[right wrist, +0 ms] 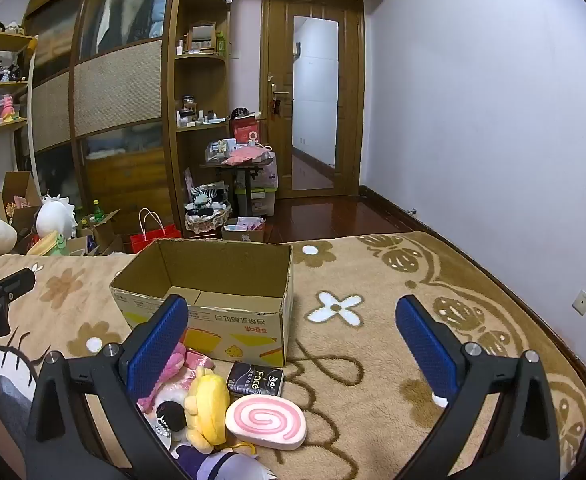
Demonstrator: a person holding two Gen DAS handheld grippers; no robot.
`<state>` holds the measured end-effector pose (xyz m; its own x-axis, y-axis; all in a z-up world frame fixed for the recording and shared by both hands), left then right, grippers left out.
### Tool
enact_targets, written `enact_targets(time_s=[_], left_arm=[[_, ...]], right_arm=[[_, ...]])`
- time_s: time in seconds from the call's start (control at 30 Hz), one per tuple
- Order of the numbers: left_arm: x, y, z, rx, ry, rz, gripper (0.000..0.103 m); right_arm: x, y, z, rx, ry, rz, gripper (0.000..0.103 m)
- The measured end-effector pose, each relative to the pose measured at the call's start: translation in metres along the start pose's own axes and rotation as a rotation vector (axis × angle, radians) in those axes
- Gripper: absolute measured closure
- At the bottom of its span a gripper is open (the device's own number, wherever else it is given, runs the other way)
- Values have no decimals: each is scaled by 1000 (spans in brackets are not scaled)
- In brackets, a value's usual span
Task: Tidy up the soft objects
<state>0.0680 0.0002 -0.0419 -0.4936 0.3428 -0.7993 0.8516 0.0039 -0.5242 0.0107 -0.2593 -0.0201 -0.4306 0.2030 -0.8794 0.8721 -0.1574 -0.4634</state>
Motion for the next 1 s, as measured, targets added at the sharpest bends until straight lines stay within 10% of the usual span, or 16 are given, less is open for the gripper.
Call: enact_targets(time_s=[1.0], left_arm=[[1, 0, 0, -2, 5, -9, 1]], right_arm=[[0, 1, 1, -1, 3, -5, 0]])
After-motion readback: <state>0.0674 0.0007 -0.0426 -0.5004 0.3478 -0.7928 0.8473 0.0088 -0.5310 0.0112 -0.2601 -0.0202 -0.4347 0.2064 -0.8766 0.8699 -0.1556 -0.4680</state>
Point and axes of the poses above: each gripper's, at about its wrist camera, not at the fingertips, and y roughly the way its jaws point, z to its right, x to its underside, the point moved 8 cm from there along y, roughly the way its jaws point, and after that the axes turned 9 degrees about y, right-handed, at the moved point
